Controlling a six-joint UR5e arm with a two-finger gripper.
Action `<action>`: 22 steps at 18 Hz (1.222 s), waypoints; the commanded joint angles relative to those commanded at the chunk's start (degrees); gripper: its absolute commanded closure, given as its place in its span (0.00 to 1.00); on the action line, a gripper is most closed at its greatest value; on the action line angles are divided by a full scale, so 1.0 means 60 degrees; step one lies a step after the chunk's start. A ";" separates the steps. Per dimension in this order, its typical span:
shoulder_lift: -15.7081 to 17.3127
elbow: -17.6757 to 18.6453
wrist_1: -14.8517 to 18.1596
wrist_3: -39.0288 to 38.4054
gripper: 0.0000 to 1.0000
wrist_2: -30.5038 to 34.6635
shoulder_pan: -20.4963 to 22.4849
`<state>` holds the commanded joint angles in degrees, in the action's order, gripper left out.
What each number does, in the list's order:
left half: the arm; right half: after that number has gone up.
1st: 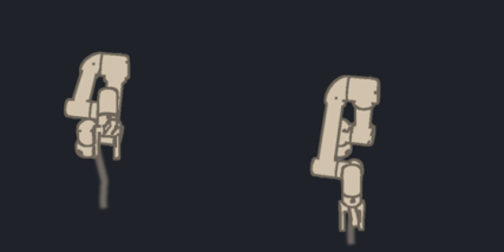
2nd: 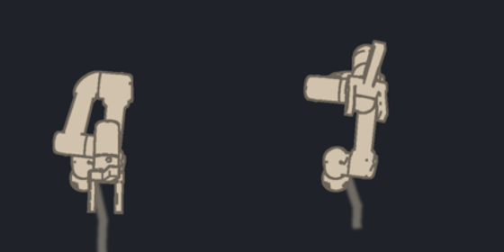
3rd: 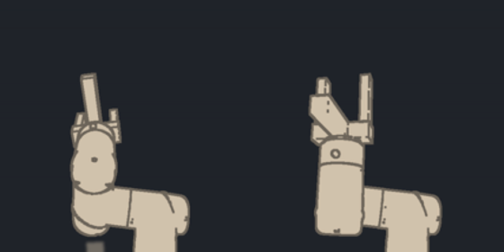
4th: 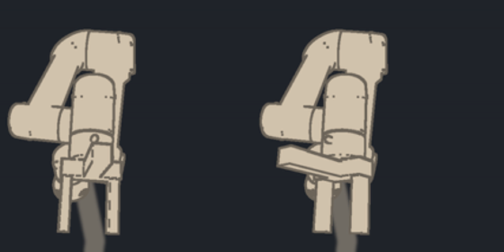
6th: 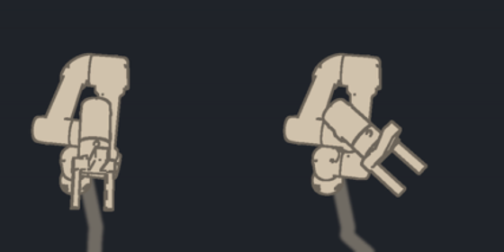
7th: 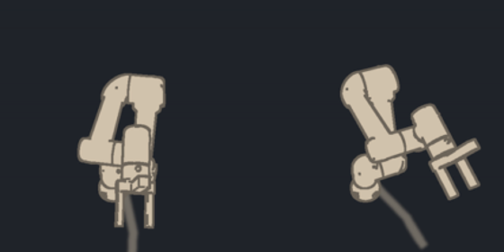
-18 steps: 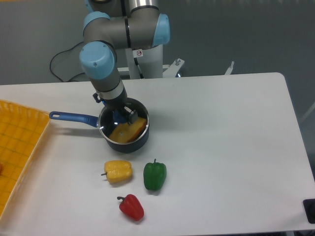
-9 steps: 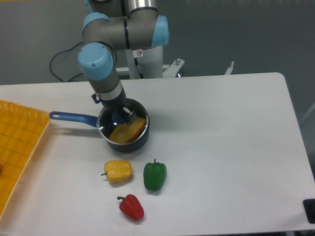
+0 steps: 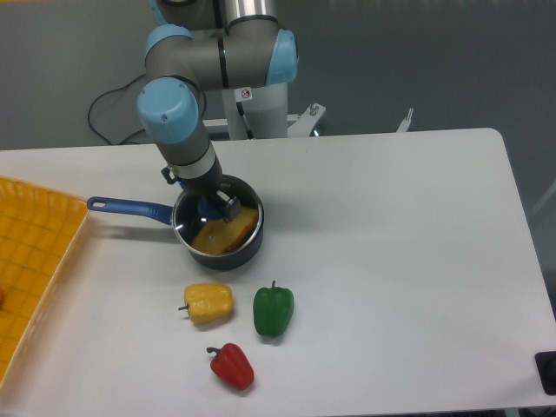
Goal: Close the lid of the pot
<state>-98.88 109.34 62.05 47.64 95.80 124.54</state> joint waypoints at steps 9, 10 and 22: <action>-0.0029 0.0000 0.0015 0.0000 0.01 0.0044 -0.0015; -0.0044 0.0000 0.0015 0.0029 0.00 0.0044 -0.0015; -0.0234 -0.1550 0.0146 0.0058 0.00 -0.0073 0.0102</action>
<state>-100.28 100.03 62.93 47.99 95.36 125.15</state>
